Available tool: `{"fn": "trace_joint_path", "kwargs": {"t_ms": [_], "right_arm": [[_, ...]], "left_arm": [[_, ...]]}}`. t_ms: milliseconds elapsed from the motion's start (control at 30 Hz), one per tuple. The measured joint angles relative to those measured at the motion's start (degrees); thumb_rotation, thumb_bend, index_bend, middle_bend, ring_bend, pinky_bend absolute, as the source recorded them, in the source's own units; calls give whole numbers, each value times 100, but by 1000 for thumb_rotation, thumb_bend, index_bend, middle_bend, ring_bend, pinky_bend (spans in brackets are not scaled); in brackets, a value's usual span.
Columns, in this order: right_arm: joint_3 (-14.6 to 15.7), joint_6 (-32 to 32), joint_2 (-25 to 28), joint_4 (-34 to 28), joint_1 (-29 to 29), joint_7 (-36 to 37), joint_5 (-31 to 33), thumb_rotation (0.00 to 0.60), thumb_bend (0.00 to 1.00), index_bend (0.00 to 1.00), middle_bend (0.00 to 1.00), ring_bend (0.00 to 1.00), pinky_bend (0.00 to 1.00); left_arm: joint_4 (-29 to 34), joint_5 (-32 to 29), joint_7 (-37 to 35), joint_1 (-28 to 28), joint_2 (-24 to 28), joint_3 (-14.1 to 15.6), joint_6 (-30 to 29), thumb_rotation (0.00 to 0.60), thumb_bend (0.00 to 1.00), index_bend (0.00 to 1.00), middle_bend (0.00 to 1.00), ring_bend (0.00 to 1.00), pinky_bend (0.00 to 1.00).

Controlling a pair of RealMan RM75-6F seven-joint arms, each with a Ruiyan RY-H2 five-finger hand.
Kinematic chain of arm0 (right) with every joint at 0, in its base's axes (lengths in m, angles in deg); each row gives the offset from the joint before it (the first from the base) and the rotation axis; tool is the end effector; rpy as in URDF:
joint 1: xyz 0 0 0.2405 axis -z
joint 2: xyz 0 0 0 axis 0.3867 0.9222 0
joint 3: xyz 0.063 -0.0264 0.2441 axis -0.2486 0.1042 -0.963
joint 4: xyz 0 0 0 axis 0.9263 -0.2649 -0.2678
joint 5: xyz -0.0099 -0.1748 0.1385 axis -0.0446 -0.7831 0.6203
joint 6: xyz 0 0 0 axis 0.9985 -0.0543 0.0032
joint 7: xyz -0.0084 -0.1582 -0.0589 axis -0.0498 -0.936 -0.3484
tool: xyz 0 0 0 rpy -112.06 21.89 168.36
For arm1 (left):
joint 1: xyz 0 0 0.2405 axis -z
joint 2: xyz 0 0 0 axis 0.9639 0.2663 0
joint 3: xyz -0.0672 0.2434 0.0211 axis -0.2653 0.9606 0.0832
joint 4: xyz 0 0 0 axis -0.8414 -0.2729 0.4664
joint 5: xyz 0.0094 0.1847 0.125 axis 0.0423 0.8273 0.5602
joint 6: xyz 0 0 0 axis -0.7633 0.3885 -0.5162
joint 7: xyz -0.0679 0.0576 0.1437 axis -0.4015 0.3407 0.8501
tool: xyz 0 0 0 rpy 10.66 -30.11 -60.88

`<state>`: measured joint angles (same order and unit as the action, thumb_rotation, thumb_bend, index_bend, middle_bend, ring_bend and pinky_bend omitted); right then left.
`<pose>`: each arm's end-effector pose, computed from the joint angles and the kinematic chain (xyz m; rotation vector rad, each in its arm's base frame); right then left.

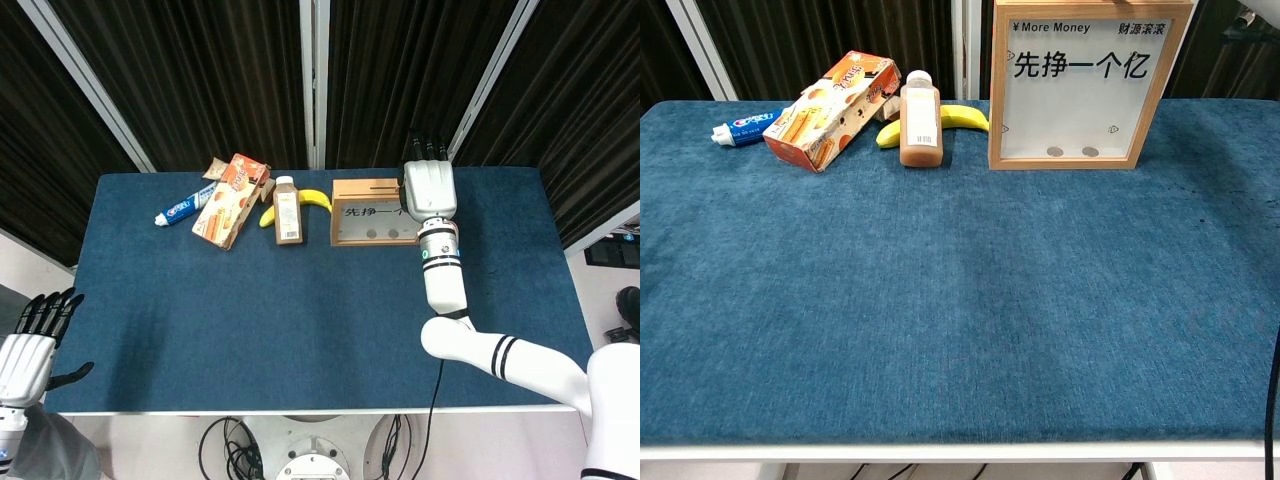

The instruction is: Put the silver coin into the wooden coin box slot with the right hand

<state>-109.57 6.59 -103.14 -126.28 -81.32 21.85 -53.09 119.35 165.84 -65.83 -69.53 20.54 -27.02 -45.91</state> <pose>-0.0717 -0.4813 0.0620 1.4113 -0.7682 0.8450 -0.3206 0.1940 0.1436 -1.5055 -0.8475 -0.9406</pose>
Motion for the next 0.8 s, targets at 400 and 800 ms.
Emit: {"fn": "trace_joint_path", "kwargs": {"t_ms": [400,800], "right_arm": [[139,15,-104,207,-68,-3,-17,600,386,791,32,0,0],[154,-48,-61,177,-69,16,92,600,373,160,5,0,0]], "left_arm": [[-19,-11,27,3,-3,-12,-3,600,124,26,0,0,0],[18,-17,60,14,11,-12,19,600,124,25,0,0,0]]}}
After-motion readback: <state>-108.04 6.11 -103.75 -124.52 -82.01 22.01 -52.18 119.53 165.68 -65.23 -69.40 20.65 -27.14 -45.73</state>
